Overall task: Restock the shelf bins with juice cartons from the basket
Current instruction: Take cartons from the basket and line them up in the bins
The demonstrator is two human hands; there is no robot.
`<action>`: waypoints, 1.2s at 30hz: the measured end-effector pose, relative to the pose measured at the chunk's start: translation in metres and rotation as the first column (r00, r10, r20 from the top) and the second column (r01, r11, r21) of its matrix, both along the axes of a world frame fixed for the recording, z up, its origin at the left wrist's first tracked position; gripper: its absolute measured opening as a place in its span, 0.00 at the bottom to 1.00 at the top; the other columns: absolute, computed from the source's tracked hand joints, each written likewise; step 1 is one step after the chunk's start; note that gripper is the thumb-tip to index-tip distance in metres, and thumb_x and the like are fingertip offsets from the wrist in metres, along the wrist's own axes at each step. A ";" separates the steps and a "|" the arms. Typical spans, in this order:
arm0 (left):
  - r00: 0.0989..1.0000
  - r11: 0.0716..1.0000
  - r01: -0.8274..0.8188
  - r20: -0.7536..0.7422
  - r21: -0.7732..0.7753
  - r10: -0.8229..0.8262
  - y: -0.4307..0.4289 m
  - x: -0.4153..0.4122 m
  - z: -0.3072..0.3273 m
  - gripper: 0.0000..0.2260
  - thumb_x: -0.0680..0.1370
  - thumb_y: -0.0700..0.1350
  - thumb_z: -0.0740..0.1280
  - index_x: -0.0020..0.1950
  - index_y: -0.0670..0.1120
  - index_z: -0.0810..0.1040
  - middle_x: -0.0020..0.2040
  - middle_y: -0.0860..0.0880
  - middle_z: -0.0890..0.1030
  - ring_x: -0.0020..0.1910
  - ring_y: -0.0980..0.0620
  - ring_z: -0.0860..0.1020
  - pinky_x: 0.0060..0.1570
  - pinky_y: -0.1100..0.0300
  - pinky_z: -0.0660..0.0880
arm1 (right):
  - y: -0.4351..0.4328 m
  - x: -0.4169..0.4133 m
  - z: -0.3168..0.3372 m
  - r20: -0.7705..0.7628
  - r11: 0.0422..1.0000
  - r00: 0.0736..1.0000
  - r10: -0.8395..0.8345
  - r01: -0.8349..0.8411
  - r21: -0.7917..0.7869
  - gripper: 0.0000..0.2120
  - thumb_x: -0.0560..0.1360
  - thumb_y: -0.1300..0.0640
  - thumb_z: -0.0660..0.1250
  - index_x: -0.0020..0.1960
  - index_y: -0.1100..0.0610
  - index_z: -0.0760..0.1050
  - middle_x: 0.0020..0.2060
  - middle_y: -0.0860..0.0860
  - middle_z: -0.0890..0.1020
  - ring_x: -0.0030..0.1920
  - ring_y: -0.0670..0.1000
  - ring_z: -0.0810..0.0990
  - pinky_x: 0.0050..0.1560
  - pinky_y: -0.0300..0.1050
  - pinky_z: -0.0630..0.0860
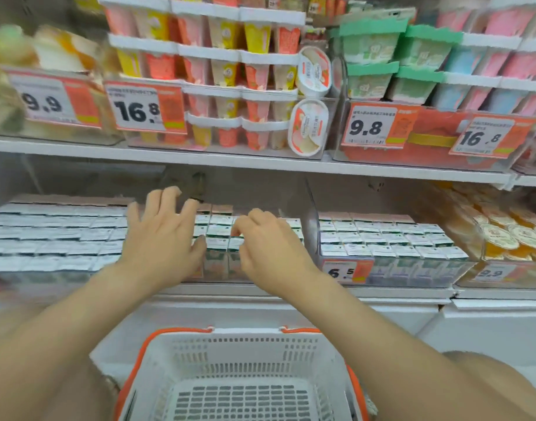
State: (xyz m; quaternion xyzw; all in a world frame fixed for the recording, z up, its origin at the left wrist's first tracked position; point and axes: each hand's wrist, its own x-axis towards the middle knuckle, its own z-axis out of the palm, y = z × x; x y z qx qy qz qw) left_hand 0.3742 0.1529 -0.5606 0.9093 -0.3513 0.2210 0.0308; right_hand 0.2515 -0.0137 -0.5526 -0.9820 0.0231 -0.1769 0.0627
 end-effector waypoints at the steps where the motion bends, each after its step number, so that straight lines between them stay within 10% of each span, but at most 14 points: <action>1: 0.999 1.000 -0.028 -0.043 0.004 0.028 0.008 0.012 0.002 0.24 0.76 0.56 0.70 0.67 0.46 0.74 0.71 0.40 0.68 0.71 0.37 0.65 0.63 0.33 0.66 | 0.003 0.013 -0.004 -0.002 1.000 1.000 0.000 0.000 0.013 0.14 0.78 0.61 0.64 0.64 0.56 0.77 0.57 0.55 0.78 0.56 0.60 0.77 0.55 0.55 0.73; 8: 0.909 0.984 -0.069 -0.396 0.166 0.130 0.025 0.086 0.004 0.31 0.80 0.60 0.63 0.81 0.53 0.58 0.80 0.41 0.51 0.78 0.36 0.54 0.72 0.34 0.61 | 0.008 0.133 -0.006 -0.195 0.963 0.978 -0.067 0.115 0.244 0.20 0.82 0.58 0.57 0.73 0.59 0.72 0.62 0.62 0.79 0.58 0.64 0.78 0.57 0.54 0.77; 13: 0.875 0.976 -0.003 -0.473 0.217 0.107 0.035 0.092 0.002 0.34 0.80 0.58 0.64 0.82 0.54 0.52 0.81 0.44 0.44 0.80 0.37 0.51 0.72 0.34 0.59 | 0.019 0.214 -0.006 -0.354 0.937 0.933 -0.067 0.180 0.299 0.09 0.83 0.56 0.60 0.46 0.52 0.75 0.47 0.54 0.81 0.49 0.59 0.81 0.48 0.51 0.78; 20: 0.845 0.965 0.073 -0.529 0.252 0.074 0.044 0.091 0.006 0.28 0.82 0.58 0.64 0.79 0.54 0.59 0.83 0.47 0.41 0.82 0.37 0.45 0.74 0.32 0.55 | 0.020 0.261 -0.016 -0.551 0.976 0.833 -0.042 0.153 0.156 0.16 0.84 0.50 0.62 0.67 0.56 0.76 0.62 0.56 0.81 0.51 0.55 0.80 0.44 0.47 0.77; 29: 0.778 0.952 0.088 -0.617 0.293 0.118 0.049 0.083 0.013 0.29 0.82 0.58 0.62 0.81 0.56 0.57 0.84 0.48 0.38 0.83 0.36 0.42 0.77 0.33 0.51 | 0.012 0.242 -0.002 -0.468 0.935 0.883 0.039 0.132 0.328 0.17 0.74 0.57 0.69 0.63 0.52 0.82 0.59 0.47 0.82 0.60 0.51 0.80 0.63 0.51 0.79; 36: 0.777 0.942 0.094 -0.615 0.323 0.133 0.050 0.066 0.018 0.28 0.82 0.56 0.64 0.80 0.54 0.58 0.83 0.44 0.48 0.80 0.37 0.53 0.75 0.38 0.56 | 0.016 0.221 -0.004 -0.443 0.890 0.896 0.011 0.193 0.413 0.19 0.84 0.54 0.54 0.64 0.64 0.76 0.63 0.65 0.79 0.62 0.67 0.77 0.64 0.60 0.76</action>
